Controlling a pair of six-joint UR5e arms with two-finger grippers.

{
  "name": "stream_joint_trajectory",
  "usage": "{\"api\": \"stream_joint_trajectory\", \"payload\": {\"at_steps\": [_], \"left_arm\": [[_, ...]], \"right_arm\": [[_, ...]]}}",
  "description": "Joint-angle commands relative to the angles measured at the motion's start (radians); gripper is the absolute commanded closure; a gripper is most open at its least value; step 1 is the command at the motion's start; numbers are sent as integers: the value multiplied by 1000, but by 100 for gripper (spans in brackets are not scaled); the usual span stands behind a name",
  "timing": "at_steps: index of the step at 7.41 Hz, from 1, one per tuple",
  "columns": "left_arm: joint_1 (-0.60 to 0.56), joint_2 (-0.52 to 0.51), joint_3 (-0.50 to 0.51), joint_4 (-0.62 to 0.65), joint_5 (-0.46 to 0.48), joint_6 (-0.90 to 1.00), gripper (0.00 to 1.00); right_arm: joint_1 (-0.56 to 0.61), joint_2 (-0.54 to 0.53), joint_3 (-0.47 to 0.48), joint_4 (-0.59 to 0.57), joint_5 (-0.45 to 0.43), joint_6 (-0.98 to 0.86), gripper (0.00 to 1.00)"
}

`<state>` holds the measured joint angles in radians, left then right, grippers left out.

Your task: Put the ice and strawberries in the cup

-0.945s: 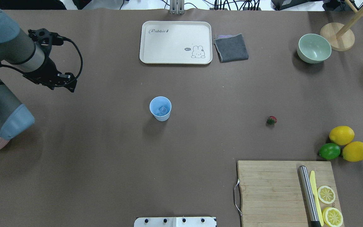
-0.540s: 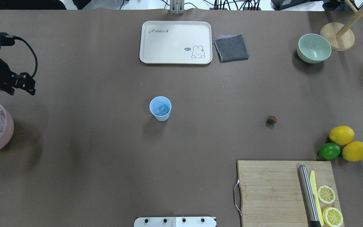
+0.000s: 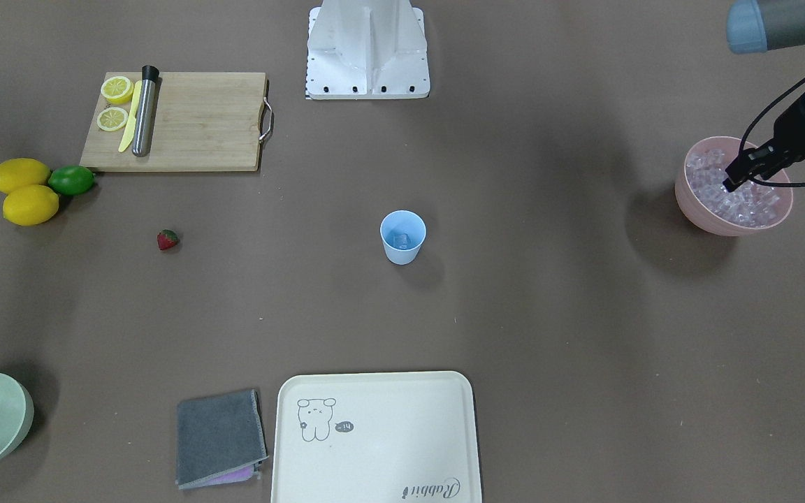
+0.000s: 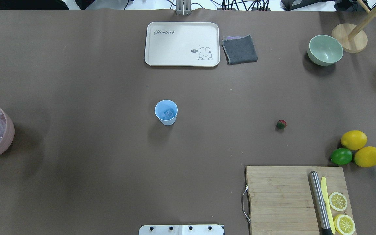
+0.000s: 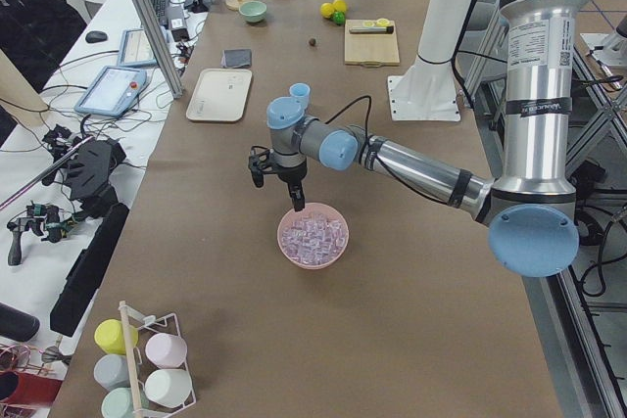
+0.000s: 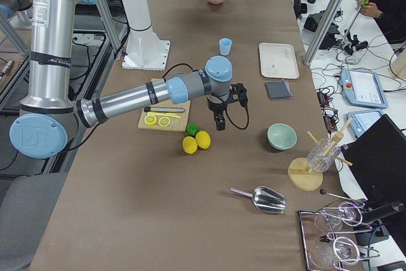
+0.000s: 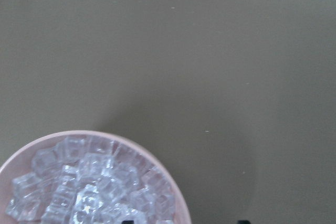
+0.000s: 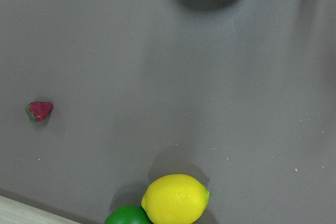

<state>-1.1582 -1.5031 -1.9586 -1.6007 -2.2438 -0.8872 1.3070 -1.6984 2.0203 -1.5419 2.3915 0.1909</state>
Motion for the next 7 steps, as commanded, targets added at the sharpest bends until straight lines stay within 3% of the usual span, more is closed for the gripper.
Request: {"api": "stream_joint_trajectory", "payload": {"at_steps": [1, 3, 6, 7], "left_arm": [[-1, 55, -6, -83, 3, -171, 28], [29, 153, 50, -369, 4, -339, 28], [91, 158, 63, -438, 18, -478, 28], [121, 162, 50, -441, 61, -540, 28]], "right_arm": [[0, 0, 6, 0, 0, 4, 0], [1, -3, 9, -1, 0, 8, 0], [0, -7, 9, -1, 2, 22, 0], [0, -7, 15, -1, 3, 37, 0]]}}
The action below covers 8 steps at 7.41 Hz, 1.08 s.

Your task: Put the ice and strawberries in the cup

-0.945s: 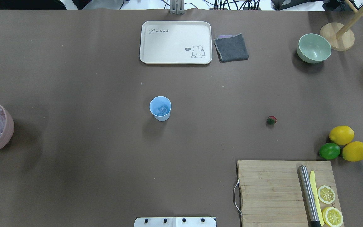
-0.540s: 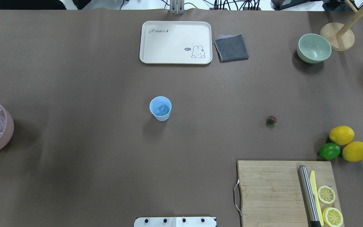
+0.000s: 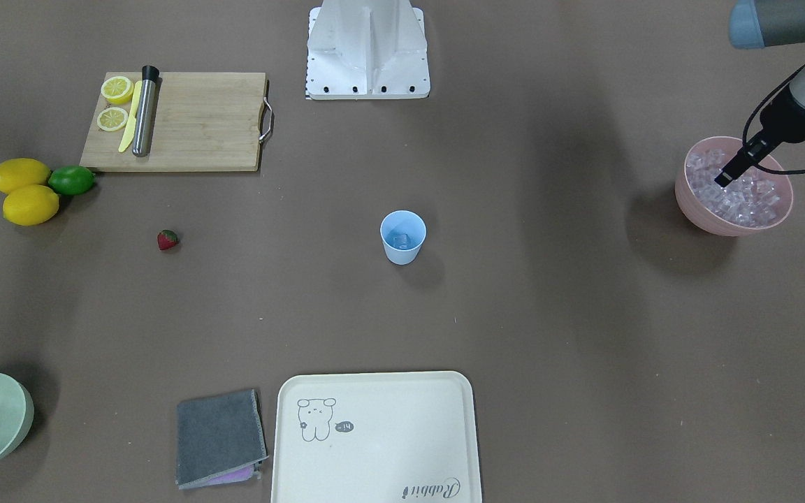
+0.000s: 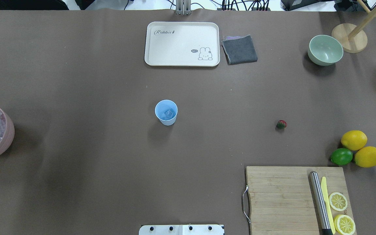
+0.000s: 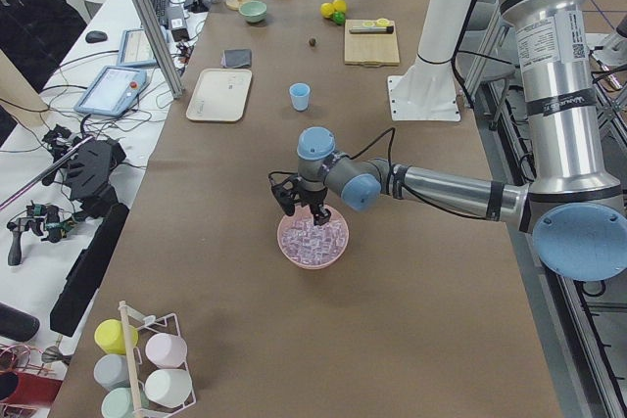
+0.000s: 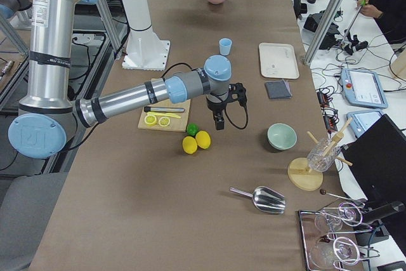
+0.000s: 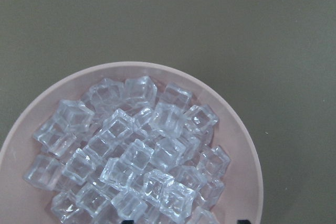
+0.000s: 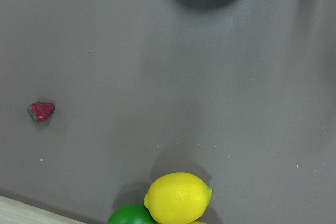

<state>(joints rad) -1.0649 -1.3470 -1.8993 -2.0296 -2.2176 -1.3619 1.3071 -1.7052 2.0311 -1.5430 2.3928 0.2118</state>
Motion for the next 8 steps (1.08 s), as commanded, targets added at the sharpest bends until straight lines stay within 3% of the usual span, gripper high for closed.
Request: {"api": "stream_joint_trajectory", "payload": {"at_steps": [1, 8], "left_arm": [[45, 6, -12, -26, 44, -113, 28], [106, 89, -30, -30, 39, -143, 29]], "right_arm": [[0, -11, 9, 0, 5, 17, 0], [0, -44, 37, 0, 12, 17, 0]]}}
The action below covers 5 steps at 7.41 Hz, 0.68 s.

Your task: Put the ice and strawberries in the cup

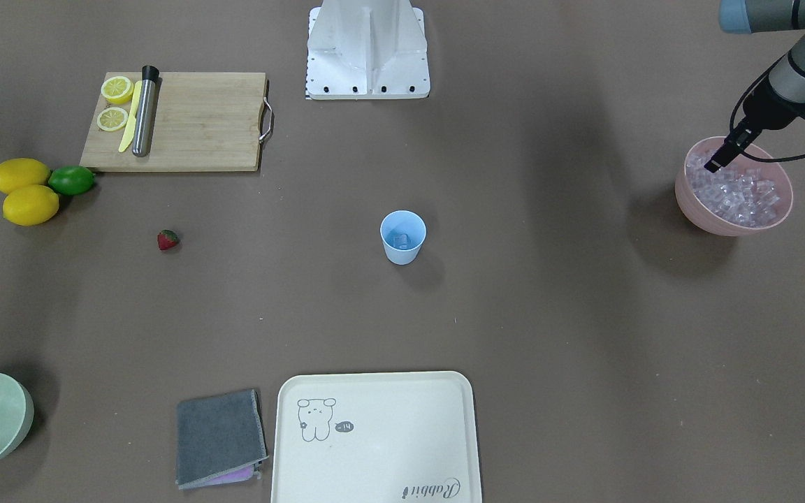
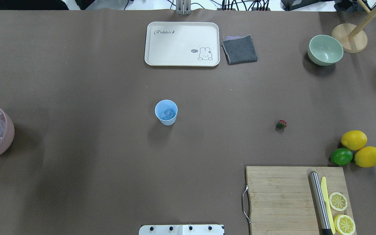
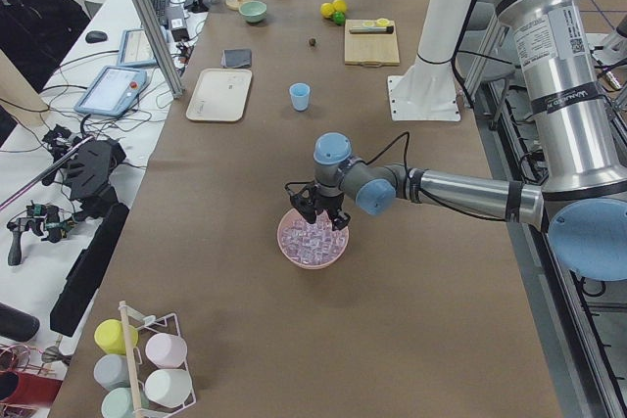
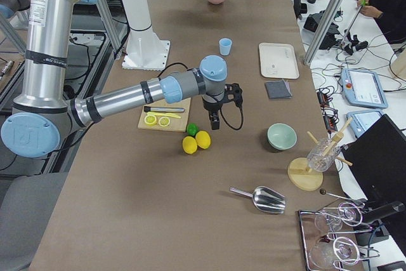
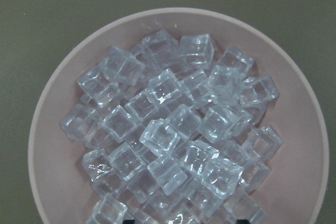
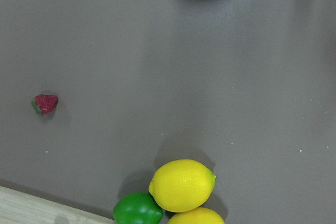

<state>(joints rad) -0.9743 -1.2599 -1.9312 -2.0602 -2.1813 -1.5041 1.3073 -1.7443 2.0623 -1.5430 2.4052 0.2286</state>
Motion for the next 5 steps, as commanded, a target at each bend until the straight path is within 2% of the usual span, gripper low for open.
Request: {"api": "stream_joint_trajectory", "payload": {"at_steps": [1, 5], "left_arm": [[29, -1, 11, -1, 8, 2, 29], [46, -4, 12, -1, 12, 1, 29]], "right_arm": [[1, -11, 9, 1, 0, 0, 0], [1, -23, 19, 0, 0, 0, 0]]}}
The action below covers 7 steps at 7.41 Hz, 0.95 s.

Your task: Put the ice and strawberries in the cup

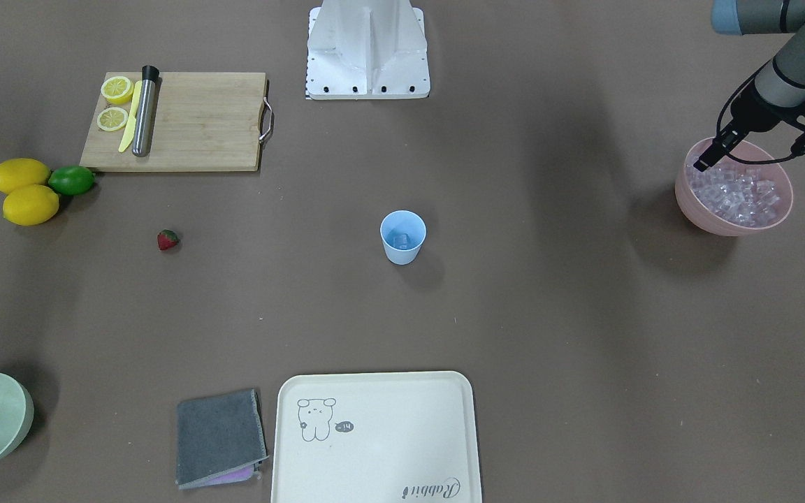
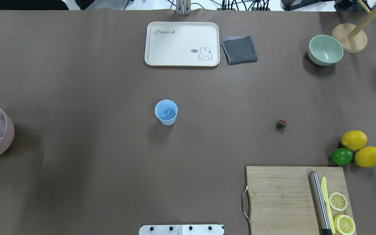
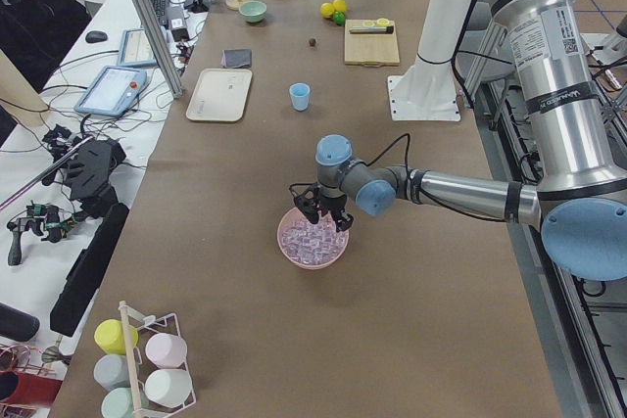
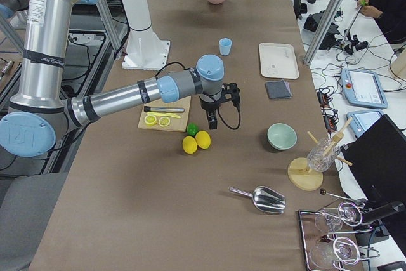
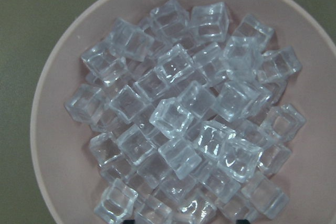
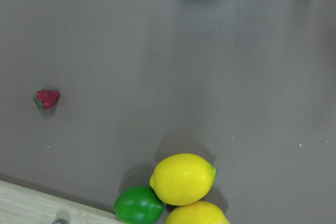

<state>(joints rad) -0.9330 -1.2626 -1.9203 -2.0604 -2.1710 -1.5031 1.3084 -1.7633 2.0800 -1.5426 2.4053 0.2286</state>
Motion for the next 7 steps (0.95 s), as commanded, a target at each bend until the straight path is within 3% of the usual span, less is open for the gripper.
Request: {"api": "stream_joint_trajectory", "payload": {"at_steps": [1, 7], "left_arm": [[6, -4, 1, 0, 2, 1, 29], [31, 0, 3, 0, 37, 0, 38]], "right_arm": [[0, -5, 2, -1, 0, 0, 0], [0, -11, 3, -1, 0, 0, 0]]}}
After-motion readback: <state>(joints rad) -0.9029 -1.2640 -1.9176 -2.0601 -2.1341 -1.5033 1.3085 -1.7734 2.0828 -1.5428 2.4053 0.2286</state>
